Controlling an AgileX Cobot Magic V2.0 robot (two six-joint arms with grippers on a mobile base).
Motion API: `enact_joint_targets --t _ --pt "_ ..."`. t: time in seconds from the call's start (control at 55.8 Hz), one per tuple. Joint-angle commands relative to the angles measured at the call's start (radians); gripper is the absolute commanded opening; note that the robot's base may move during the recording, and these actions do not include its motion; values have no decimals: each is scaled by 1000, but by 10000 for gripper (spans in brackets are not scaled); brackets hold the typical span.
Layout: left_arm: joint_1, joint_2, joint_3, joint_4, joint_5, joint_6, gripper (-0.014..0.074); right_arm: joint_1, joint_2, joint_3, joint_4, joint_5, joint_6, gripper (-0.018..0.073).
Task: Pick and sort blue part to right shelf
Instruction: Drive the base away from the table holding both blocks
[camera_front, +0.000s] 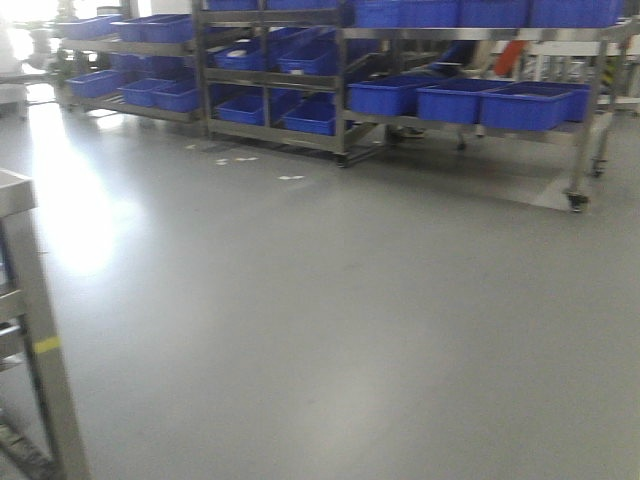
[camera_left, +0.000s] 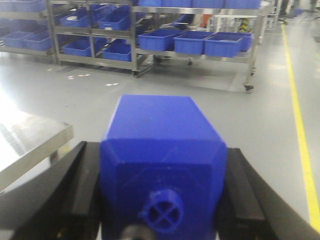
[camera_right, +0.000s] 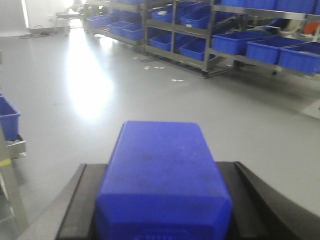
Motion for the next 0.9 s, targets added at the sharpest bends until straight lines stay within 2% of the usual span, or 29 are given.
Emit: enact_joint_targets --t 0.0,0.879 --pt "-6 -6 -28 -2 -95 -9 335 -1 13 -28 -8 -94 -9 153" --pt "-6 -6 -28 -2 -95 -9 335 -2 13 -28 -8 -94 -9 153"
